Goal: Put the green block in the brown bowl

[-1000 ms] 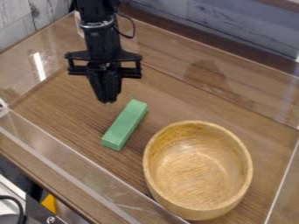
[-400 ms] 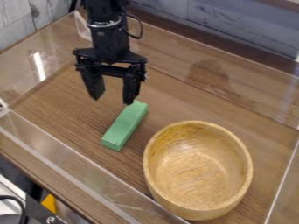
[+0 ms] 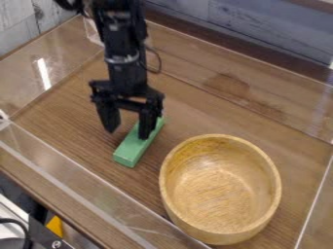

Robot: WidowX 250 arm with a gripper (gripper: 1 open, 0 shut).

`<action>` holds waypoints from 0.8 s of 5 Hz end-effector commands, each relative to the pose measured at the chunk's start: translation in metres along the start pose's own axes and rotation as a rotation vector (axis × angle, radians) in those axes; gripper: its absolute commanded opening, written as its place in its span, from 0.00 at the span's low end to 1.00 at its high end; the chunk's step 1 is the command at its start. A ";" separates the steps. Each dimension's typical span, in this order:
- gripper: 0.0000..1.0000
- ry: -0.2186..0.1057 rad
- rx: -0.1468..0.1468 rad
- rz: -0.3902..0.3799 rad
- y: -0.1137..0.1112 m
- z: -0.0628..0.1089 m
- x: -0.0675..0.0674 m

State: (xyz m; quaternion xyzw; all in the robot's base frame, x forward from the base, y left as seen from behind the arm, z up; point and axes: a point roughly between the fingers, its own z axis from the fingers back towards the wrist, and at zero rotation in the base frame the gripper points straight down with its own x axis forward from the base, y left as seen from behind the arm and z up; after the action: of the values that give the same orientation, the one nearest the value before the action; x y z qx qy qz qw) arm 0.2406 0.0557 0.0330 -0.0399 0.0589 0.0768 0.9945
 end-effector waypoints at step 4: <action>0.00 -0.009 -0.013 -0.098 0.008 0.010 -0.013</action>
State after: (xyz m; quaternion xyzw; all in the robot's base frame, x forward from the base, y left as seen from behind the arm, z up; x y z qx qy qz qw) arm 0.2227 0.0586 0.0328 -0.0551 0.0752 0.0291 0.9952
